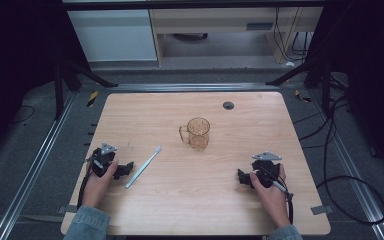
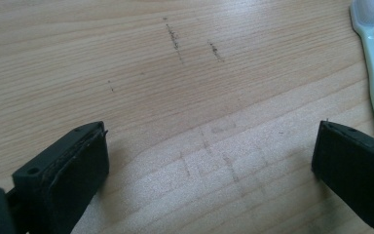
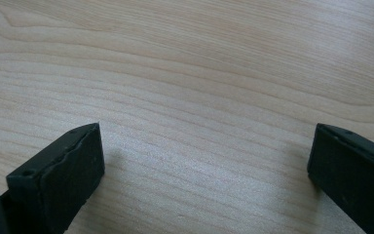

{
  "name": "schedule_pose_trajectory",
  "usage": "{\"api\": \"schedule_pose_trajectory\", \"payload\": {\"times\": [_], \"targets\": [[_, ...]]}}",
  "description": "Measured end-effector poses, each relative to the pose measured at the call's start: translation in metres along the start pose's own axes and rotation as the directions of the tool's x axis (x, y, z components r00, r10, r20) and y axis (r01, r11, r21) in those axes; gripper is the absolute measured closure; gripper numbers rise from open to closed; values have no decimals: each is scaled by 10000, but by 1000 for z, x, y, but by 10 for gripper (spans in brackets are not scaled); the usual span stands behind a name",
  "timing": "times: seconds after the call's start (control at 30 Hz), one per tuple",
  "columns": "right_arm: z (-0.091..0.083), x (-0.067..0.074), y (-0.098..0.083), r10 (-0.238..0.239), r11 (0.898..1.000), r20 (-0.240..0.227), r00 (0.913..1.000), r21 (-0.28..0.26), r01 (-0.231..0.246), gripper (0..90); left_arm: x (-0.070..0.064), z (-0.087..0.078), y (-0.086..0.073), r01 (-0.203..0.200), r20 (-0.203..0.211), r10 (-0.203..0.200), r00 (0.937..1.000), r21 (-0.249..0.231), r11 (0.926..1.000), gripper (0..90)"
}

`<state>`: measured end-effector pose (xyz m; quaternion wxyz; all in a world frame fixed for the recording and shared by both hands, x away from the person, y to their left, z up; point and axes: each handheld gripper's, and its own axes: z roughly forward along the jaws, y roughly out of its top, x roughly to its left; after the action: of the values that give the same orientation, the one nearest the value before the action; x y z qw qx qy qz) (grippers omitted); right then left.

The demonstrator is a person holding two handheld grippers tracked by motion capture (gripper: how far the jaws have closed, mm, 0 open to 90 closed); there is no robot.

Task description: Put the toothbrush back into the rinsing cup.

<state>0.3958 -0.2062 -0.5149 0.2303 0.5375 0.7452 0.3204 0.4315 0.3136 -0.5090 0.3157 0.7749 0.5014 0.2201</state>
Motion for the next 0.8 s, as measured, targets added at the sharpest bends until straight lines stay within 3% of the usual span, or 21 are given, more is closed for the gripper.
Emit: {"api": "schedule_pose_trajectory", "payload": {"times": [0.13,0.27,0.5,0.57,0.7,0.8], "targets": [[0,0,0,-44,10000,-23,10000,-4,44,4,-4,-2,2,149,-201,-146,9997,140,9998,7],[-1,-1,-1,-106,9999,-85,9999,17,107,4,-8,-9,11,-40,-377,42,9993,42,10000,29],[-1,-1,-1,-110,9999,-118,9999,24,110,4,-13,-19,39,-366,-243,369,9990,128,9992,36],[-1,-1,-1,-112,9999,-118,9999,20,112,4,-18,-23,51,-292,119,292,9995,16,9996,53],[-1,0,-1,-104,9999,-108,9999,9,104,3,-31,-28,72,-573,407,549,9977,612,9965,52],[-1,0,-1,-127,9999,-71,9999,11,127,4,-40,-33,80,-1211,358,1175,9924,1231,9850,48]]}}
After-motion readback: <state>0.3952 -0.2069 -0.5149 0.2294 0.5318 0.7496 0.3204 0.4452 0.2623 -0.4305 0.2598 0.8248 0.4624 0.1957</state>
